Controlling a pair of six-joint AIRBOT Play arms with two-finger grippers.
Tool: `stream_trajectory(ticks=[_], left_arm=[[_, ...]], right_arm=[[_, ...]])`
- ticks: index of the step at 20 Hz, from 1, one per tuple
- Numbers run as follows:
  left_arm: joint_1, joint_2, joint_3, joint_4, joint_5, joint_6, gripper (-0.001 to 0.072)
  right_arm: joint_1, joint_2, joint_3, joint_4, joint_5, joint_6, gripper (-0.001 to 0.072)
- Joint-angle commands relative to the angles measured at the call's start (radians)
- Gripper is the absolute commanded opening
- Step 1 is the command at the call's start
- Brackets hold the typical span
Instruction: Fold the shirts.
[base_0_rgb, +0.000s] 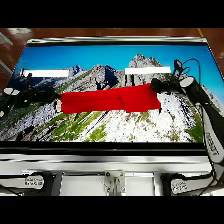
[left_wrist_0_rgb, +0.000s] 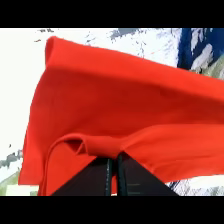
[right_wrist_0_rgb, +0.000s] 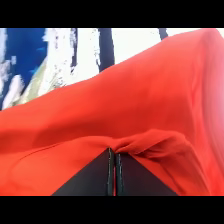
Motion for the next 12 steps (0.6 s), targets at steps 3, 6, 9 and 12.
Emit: stream_trajectory(ticks=[3, 6, 9, 12], left_arm=[[-0.007, -0.146, 0.140, 0.000, -0.030, -0.111, 0.0624], [0.019, -0.143, 0.188, 0.000, -0.086, -0.111, 0.0662], [0.036, -0.142, 0.234, 0.000, -0.178, -0.111, 0.0661], [0.033, -0.142, 0.261, 0.000, -0.244, -0.111, 0.0654]], right_arm=[[0.003, -0.152, 0.123, -0.051, -0.025, -0.035, 0.0638], [-0.056, -0.141, 0.177, -0.307, 0.078, 0.021, 0.0699], [-0.148, -0.170, 0.181, -0.222, 0.220, 0.051, 0.0699], [-0.195, -0.220, 0.181, -0.051, 0.305, -0.002, 0.0699]])
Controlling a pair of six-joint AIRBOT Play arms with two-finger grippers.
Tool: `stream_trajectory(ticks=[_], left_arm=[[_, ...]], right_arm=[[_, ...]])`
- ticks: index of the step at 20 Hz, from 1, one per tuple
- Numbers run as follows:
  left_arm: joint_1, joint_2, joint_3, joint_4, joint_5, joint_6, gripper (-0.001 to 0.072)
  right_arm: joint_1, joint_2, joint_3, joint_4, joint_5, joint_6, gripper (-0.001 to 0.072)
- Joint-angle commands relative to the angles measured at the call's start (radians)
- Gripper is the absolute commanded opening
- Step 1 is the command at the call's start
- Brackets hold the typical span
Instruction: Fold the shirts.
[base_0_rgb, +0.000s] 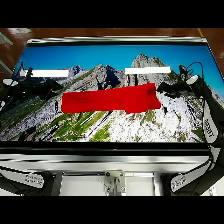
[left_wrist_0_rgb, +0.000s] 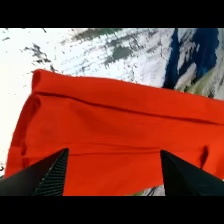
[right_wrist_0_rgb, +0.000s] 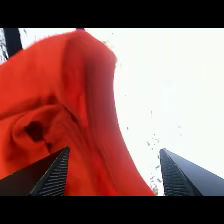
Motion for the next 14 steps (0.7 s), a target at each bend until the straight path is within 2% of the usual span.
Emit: stream_trajectory(ticks=[1, 8, 9, 10, 12, 13, 14], left_arm=[[0.003, -0.002, 0.035, -0.004, -0.089, -0.005, 0.0654], [-0.006, 0.000, 0.038, -0.035, -0.133, -0.003, 0.0653], [-0.008, 0.000, 0.038, -0.035, -0.133, -0.003, 0.0653], [-0.011, 0.000, 0.038, -0.039, -0.133, -0.003, 0.0653], [-0.020, 0.000, 0.038, -0.060, -0.133, -0.003, 0.0652], [-0.024, 0.000, 0.039, -0.072, -0.132, -0.002, 0.0653], [-0.030, 0.000, 0.039, -0.084, -0.132, 0.009, 0.0652]], right_arm=[[-0.046, -0.049, 0.008, 0.124, 0.115, -0.024, 0.0699], [-0.006, -0.142, 0.008, 0.283, 0.113, -0.011, 0.0695], [-0.006, -0.150, 0.009, 0.286, 0.111, 0.011, 0.0685], [-0.007, -0.156, 0.009, 0.302, 0.110, 0.041, 0.0635], [-0.006, -0.160, 0.009, 0.316, 0.122, 0.049, 0.0633], [-0.006, -0.160, 0.009, 0.315, 0.142, 0.042, 0.0554], [-0.007, -0.159, 0.009, 0.312, 0.165, 0.037, 0.0437]])
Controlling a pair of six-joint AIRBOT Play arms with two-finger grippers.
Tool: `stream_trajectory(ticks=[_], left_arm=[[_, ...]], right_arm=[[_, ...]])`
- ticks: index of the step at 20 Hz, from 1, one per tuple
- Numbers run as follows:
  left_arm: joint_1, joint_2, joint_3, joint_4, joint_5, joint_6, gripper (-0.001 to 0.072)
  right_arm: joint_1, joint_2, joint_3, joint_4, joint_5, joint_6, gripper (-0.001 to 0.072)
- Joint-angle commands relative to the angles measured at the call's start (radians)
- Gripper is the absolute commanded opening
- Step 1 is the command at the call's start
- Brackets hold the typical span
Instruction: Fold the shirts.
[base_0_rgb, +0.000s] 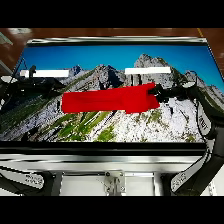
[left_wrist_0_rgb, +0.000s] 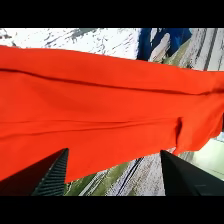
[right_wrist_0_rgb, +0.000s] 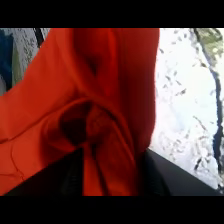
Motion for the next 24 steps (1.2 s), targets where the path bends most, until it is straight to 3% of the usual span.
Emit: stream_trajectory(ticks=[1, 3, 6, 7, 8, 9, 10, 16, 24], left_arm=[[-0.017, 0.001, 0.002, -0.043, -0.003, 0.024, 0.0652], [-0.031, 0.001, 0.002, -0.059, -0.002, 0.024, 0.0652], [-0.064, 0.000, 0.001, -0.060, 0.030, 0.033, 0.0617], [-0.087, -0.003, 0.001, -0.060, 0.048, 0.053, 0.0451], [-0.117, -0.006, 0.000, -0.060, 0.068, 0.068, 0.0235], [-0.153, -0.010, -0.002, -0.060, 0.097, 0.079, 0.0095], [-0.200, -0.014, -0.004, -0.060, 0.134, 0.087, 0.0039], [-0.517, -0.093, -0.004, -0.097, 0.304, 0.084, 0.0039], [-0.825, -0.198, 0.018, -0.394, 0.494, 0.087, 0.0039]], right_arm=[[0.002, -0.007, 0.000, 0.015, 0.060, -0.006, 0.0317], [0.002, 0.000, 0.000, 0.016, 0.080, -0.033, 0.0071], [0.002, 0.053, 0.000, 0.013, 0.101, -0.067, 0.0069], [0.002, 0.085, 0.000, 0.008, 0.103, -0.069, 0.0069], [0.002, 0.123, 0.000, 0.008, 0.111, -0.069, 0.0069], [0.003, 0.164, 0.000, 0.008, 0.124, -0.066, 0.0069], [0.003, 0.212, 0.000, 0.012, 0.145, -0.056, 0.0069], [0.003, 0.472, 0.000, 0.011, 0.306, 0.045, 0.0069], [0.003, 0.621, 0.000, -0.015, 0.404, 0.163, 0.0069]])
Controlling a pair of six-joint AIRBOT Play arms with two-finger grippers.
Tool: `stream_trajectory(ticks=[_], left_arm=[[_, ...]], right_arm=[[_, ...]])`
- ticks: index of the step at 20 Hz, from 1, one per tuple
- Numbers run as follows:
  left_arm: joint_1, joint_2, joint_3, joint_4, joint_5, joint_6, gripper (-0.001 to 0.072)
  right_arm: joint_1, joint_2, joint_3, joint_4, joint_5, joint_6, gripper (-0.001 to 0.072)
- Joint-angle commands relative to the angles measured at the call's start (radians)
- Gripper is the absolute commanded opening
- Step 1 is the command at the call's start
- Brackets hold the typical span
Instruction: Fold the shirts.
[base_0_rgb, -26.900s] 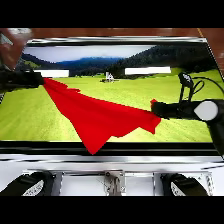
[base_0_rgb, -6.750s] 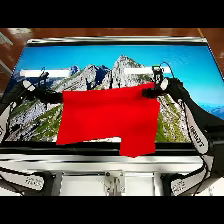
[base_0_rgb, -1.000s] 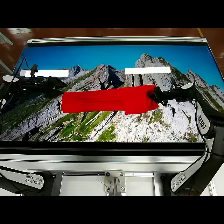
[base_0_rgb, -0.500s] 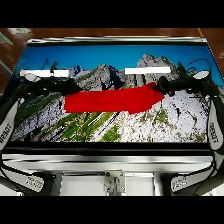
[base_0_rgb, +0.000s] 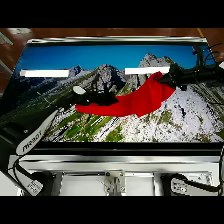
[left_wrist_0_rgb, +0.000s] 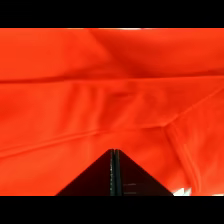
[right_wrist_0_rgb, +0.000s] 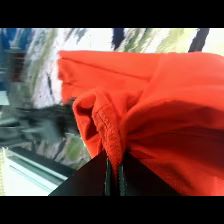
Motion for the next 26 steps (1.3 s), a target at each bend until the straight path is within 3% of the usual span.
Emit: stream_trajectory(ticks=[1, 7, 10, 14, 20, 23, 24, 25, 26], left_arm=[[-0.116, -0.070, 0.034, -0.138, 0.061, 0.003, 0.0039], [-0.130, -0.208, 0.144, -0.320, -0.029, -0.001, 0.0038], [-0.024, -0.161, 0.143, -0.235, -0.073, 0.021, 0.0035], [0.239, 0.033, 0.143, 0.038, -0.131, -0.002, 0.0035], [0.663, 0.389, 0.144, 0.064, -0.248, 0.024, 0.0036], [0.789, 0.539, 0.144, 0.065, -0.327, 0.043, 0.0037], [0.811, 0.572, 0.144, 0.065, -0.351, 0.043, 0.0037], [0.826, 0.597, 0.144, 0.065, -0.371, 0.044, 0.0037], [0.832, 0.615, 0.144, 0.069, -0.388, 0.044, 0.0036]], right_arm=[[0.000, 0.049, 0.001, -0.007, 0.043, 0.048, 0.0069], [0.043, 0.053, 0.001, -0.058, 0.068, 0.063, 0.0069], [0.157, 0.053, 0.001, -0.163, 0.005, 0.077, 0.0069], [0.349, 0.039, 0.001, -0.210, -0.248, 0.124, 0.0069], [0.658, -0.182, 0.001, -0.203, -0.529, 0.194, 0.0069], [0.760, -0.347, 0.001, -0.080, -0.822, 0.300, 0.0083], [0.778, -0.397, 0.001, 0.047, -0.896, 0.303, 0.0278], [0.785, -0.429, 0.001, 0.151, -0.915, 0.275, 0.0528], [0.781, -0.439, 0.001, 0.220, -0.885, 0.195, 0.0575]])
